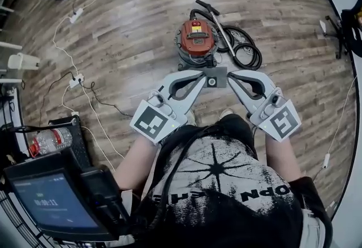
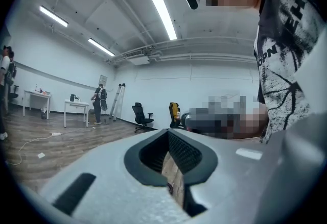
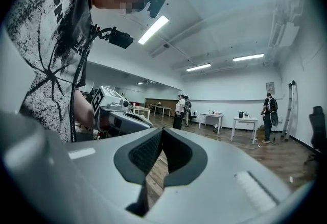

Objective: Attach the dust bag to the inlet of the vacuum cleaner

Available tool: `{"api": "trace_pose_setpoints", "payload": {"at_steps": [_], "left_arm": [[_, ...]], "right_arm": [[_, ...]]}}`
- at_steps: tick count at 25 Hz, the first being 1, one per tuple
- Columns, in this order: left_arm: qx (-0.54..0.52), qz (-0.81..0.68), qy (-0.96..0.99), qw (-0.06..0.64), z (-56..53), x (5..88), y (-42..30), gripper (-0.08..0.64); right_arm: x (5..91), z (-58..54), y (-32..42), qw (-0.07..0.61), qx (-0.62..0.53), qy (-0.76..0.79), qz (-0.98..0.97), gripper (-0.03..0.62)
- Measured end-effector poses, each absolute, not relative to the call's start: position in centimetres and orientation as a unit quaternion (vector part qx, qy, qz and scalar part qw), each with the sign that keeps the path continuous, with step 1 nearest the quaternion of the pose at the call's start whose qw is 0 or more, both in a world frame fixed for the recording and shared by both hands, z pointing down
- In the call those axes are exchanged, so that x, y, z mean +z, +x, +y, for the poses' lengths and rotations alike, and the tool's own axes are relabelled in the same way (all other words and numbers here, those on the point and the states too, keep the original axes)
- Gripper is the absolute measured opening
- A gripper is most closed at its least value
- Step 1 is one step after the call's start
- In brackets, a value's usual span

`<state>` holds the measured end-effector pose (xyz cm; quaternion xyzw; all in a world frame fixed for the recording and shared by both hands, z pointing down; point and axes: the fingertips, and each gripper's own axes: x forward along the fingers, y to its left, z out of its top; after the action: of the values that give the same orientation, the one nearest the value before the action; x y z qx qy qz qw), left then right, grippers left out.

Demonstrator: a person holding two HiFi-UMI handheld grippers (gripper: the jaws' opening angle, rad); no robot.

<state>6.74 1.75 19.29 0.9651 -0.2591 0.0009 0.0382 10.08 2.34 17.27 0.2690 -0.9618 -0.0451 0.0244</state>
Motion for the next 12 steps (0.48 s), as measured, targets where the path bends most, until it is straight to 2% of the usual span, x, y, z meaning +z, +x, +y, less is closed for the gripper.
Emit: {"api": "trace_pose_setpoints", "payload": {"at_steps": [5, 12], "left_arm": [[-0.008, -0.282, 0.959, 0.034, 1.1, 18.6, 6.2, -0.003], [0.016, -0.325, 0.941, 0.098, -0.9, 19.9, 7.1, -0.002]], "right_arm": [[18.1, 1.7, 10.1, 0.04, -0.048, 0.248, -0.967, 0.002], [17.8, -1.8, 13.0, 0.068, -0.037, 0.197, -0.977, 0.002]]}}
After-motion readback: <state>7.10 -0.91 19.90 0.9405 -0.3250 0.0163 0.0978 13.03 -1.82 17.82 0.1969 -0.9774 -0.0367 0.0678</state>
